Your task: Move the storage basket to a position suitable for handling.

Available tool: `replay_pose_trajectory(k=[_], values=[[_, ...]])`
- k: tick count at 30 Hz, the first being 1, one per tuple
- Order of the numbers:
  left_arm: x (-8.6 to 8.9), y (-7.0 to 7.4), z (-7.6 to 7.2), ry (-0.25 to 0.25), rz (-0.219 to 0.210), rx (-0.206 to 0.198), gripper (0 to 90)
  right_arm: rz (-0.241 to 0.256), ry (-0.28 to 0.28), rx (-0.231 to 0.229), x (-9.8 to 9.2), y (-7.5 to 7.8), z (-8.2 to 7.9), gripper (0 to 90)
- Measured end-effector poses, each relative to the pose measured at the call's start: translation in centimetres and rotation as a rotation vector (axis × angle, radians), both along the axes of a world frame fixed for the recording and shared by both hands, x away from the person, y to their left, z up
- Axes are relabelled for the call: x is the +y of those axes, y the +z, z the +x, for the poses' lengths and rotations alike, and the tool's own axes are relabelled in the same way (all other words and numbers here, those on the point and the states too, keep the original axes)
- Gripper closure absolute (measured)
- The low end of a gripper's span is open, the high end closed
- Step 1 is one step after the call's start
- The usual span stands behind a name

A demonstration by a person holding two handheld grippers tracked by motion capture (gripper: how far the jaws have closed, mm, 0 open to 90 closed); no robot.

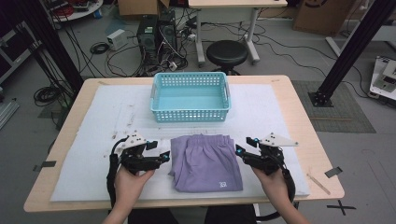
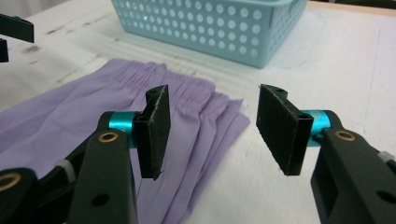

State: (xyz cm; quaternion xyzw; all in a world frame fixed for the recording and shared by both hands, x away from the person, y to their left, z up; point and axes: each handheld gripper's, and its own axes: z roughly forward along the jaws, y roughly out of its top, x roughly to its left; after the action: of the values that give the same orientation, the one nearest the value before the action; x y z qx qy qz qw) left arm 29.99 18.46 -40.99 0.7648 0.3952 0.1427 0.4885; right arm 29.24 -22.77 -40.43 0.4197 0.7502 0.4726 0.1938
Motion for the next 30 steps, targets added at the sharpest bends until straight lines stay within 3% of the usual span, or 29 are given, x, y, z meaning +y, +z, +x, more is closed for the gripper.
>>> replay_pose_trajectory(k=[5, 11, 13, 17, 22, 24, 30], values=[[0.9, 0.3, 1.1, 0.031, -0.009, -0.042, 30.3, -0.01, -0.006, -0.008, 0.8, 0.3, 1.8, 44.2], [1.7, 0.7, 2.7, 0.076, 0.01, -0.112, 30.1, -0.012, -0.022, -0.03, 1.6, 1.1, 3.8, 42.4], [2.0, 0.6, 3.3, 0.102, 0.007, -0.151, 30.1, -0.005, -0.027, -0.035, 1.8, 1.3, 4.8, 41.9], [2.4, 0.1, 5.0, 0.11, 0.008, -0.125, 30.1, 0.016, -0.039, -0.012, 2.1, 1.4, 6.5, 41.0], [2.5, 0.2, 6.7, 0.125, -0.001, -0.127, 30.1, 0.026, -0.073, 0.001, 2.4, 1.7, 8.8, 40.3], [2.6, 0.1, 7.1, 0.137, -0.009, -0.15, 29.2, 0.019, -0.076, 0.012, 2.7, 1.9, 9.7, 40.0], [3.1, 0.0, 9.1, 0.153, 0.007, -0.121, 28.5, 0.037, -0.126, 0.033, 3.1, 2.3, 12.2, 40.9]])
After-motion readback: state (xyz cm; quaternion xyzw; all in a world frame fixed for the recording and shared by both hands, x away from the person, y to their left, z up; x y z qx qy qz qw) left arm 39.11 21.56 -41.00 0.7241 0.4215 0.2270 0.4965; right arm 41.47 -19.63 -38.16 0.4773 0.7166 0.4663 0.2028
